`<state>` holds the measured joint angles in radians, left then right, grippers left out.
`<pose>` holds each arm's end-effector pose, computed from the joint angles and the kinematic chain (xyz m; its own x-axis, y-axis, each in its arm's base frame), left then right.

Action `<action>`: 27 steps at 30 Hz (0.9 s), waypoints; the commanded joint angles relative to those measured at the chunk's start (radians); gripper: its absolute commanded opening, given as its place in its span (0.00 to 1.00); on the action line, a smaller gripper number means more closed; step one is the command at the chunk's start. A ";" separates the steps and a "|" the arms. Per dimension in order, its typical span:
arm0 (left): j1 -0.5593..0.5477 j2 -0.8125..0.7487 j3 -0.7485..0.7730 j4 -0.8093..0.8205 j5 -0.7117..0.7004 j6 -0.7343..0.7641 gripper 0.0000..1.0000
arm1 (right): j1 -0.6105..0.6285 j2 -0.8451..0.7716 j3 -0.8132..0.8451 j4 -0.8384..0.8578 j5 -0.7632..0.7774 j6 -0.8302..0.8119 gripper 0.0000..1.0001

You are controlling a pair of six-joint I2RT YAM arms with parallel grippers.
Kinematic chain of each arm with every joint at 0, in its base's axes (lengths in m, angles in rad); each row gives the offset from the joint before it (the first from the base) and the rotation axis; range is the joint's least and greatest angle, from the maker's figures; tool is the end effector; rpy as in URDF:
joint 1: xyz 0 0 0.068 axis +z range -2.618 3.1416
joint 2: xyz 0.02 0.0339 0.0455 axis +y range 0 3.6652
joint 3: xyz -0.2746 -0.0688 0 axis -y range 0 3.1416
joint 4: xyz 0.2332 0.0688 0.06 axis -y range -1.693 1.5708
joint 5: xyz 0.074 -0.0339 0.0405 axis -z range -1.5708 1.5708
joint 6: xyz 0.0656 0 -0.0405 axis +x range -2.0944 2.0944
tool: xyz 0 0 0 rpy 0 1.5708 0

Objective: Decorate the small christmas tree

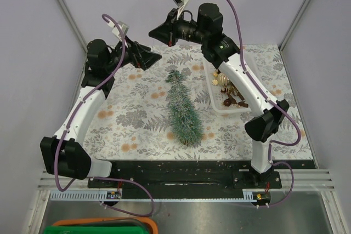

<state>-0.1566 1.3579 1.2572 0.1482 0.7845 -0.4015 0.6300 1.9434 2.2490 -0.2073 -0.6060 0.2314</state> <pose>0.3092 -0.0957 0.4239 -0.2724 -0.2370 -0.9325 0.7615 0.5393 -0.3595 0.3429 0.2963 0.5092 -0.1389 0.1320 -0.9815 -0.9353 0.3081 0.1738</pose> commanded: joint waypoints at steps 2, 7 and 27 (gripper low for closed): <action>-0.004 -0.002 0.062 0.007 0.006 0.073 0.70 | 0.023 -0.046 0.008 -0.003 -0.023 -0.015 0.00; -0.003 -0.017 0.093 -0.076 -0.042 0.161 0.24 | 0.022 -0.076 -0.023 -0.015 0.018 -0.047 0.00; -0.001 -0.112 0.088 -0.286 0.065 0.224 0.30 | 0.005 -0.103 -0.114 0.014 0.164 -0.119 0.00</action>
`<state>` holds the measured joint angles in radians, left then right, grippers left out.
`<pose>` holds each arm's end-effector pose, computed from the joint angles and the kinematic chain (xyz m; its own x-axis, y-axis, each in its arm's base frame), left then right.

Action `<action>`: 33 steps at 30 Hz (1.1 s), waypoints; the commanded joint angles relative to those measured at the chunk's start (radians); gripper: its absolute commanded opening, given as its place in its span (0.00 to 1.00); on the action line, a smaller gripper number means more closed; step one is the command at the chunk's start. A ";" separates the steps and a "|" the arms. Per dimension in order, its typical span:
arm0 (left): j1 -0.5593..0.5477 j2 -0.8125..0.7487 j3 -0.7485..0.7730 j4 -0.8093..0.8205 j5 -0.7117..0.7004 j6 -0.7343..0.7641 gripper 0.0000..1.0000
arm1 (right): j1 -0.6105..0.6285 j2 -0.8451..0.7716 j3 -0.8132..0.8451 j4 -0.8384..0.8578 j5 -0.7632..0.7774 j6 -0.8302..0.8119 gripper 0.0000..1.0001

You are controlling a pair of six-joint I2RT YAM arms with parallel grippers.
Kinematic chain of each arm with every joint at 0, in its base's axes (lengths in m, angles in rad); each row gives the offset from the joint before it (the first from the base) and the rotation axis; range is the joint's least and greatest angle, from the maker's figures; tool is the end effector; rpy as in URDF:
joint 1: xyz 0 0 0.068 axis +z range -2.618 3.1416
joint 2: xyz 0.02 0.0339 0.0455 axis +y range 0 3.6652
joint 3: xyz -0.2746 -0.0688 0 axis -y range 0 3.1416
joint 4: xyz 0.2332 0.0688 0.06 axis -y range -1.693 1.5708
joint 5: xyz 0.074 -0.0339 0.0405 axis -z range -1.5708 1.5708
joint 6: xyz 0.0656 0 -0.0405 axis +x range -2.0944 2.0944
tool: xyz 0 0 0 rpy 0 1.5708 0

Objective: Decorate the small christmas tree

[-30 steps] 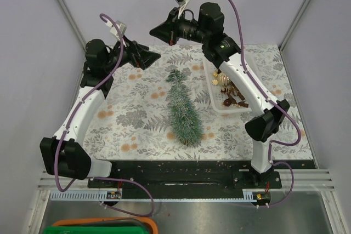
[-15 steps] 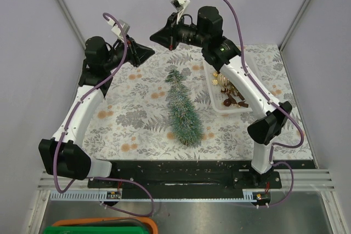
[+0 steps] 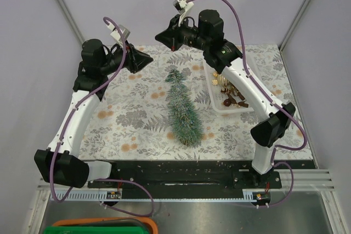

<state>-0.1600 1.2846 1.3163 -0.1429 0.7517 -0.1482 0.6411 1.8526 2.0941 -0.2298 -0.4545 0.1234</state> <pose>0.2839 -0.0912 0.4308 -0.2245 -0.0730 -0.9717 0.7616 0.6090 -0.2217 0.3365 0.2871 0.4929 -0.1001 0.0633 -0.9930 -0.8836 0.4532 0.1180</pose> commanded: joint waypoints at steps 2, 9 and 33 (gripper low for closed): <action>-0.001 -0.044 0.011 0.019 0.155 -0.063 0.52 | -0.012 0.000 0.061 0.035 -0.001 -0.010 0.00; 0.007 -0.085 -0.012 -0.078 0.126 0.025 0.96 | -0.041 0.028 0.113 0.035 -0.093 0.010 0.00; -0.021 0.004 -0.226 0.138 -0.055 0.053 0.86 | -0.204 -0.092 -0.042 0.080 -0.521 0.038 0.00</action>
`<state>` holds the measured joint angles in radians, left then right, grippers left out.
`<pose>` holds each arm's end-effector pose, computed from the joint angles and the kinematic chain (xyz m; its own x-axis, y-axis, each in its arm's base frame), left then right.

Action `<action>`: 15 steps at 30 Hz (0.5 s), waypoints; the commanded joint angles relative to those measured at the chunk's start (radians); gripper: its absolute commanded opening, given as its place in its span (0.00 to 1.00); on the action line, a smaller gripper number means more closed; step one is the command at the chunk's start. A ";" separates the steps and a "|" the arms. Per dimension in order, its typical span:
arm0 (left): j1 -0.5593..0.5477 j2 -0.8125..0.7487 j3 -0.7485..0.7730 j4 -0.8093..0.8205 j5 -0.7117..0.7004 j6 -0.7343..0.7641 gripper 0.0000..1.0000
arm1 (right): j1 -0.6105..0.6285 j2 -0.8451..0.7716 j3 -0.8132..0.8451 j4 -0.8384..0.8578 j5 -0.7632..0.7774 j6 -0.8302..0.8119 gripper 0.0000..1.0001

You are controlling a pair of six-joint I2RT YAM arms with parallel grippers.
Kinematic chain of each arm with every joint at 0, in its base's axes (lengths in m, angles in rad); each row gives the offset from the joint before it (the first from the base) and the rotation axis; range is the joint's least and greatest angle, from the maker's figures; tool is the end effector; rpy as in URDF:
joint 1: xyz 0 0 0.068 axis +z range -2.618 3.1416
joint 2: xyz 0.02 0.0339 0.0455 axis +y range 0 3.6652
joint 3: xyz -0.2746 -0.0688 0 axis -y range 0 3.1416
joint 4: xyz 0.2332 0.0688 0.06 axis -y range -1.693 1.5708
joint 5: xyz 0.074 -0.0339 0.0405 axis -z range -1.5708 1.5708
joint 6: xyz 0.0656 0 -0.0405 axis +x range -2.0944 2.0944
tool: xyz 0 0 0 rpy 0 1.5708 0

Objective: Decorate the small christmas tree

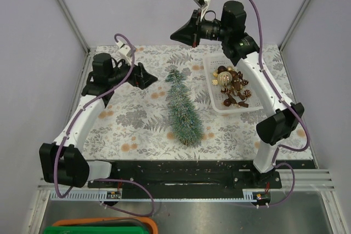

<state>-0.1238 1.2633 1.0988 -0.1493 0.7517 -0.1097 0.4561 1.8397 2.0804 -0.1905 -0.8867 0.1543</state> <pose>0.2850 -0.0806 0.3586 -0.3849 -0.0327 -0.9224 0.6968 0.6450 -0.3137 0.3551 0.2308 0.4979 -0.1051 0.0566 -0.9929 -0.9686 0.2204 0.1151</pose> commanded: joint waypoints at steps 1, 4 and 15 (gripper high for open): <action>-0.078 0.039 -0.004 0.172 -0.066 0.022 0.84 | -0.022 -0.082 -0.036 0.040 -0.101 0.007 0.00; -0.126 0.074 0.016 0.183 -0.129 0.051 0.80 | -0.034 -0.097 -0.060 0.040 -0.135 0.008 0.00; -0.166 0.195 0.065 0.289 -0.236 0.038 0.70 | -0.080 -0.189 -0.170 0.036 -0.230 0.024 0.00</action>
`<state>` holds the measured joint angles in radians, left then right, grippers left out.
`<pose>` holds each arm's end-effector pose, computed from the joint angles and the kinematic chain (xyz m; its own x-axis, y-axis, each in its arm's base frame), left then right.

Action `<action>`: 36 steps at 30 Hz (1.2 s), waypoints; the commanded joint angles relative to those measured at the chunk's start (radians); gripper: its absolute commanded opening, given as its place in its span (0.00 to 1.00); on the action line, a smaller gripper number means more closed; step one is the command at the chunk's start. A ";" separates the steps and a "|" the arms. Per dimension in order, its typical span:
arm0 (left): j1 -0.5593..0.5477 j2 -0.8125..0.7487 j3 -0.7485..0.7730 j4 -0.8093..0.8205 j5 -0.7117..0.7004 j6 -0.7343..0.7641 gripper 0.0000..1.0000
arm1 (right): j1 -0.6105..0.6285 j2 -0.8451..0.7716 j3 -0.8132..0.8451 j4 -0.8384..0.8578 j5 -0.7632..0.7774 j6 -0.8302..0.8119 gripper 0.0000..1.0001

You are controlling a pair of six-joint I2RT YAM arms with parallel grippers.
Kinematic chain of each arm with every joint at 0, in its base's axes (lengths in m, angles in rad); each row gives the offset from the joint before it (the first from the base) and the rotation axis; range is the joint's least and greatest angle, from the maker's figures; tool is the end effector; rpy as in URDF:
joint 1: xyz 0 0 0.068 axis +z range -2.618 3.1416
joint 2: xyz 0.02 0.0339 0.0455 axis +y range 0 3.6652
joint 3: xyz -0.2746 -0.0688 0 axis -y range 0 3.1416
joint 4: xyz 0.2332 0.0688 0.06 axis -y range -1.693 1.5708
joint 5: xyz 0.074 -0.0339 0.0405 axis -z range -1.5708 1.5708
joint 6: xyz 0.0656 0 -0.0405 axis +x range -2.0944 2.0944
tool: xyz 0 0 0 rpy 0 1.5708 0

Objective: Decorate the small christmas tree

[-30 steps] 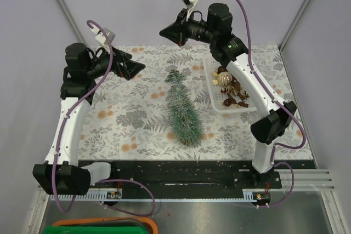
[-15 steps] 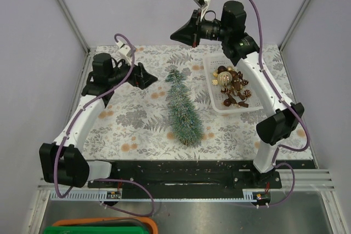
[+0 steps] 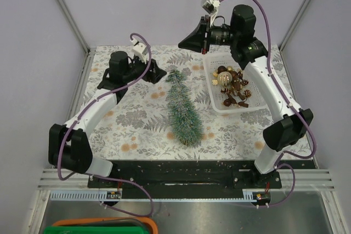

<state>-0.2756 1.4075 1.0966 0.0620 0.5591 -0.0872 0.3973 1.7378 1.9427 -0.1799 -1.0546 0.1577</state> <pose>0.3190 -0.1264 0.3383 -0.2993 0.0079 -0.9541 0.7020 0.6791 -0.2146 0.3358 0.2028 0.4931 -0.1331 0.0282 -0.9907 -0.9840 0.1157 0.1355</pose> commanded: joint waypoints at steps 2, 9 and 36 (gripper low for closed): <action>-0.023 0.088 0.107 0.053 0.004 0.017 0.60 | -0.026 -0.125 -0.079 0.025 -0.056 0.008 0.00; -0.050 0.148 0.148 0.012 0.048 0.032 0.09 | -0.084 -0.257 -0.204 -0.041 0.017 -0.055 0.00; -0.068 -0.332 -0.036 -0.487 -0.039 0.268 0.21 | -0.115 -0.606 -0.564 -0.274 0.631 -0.251 0.00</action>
<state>-0.3248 1.0443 1.1259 -0.4210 0.4732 0.1764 0.2867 1.1553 1.3899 -0.4152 -0.5053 -0.0853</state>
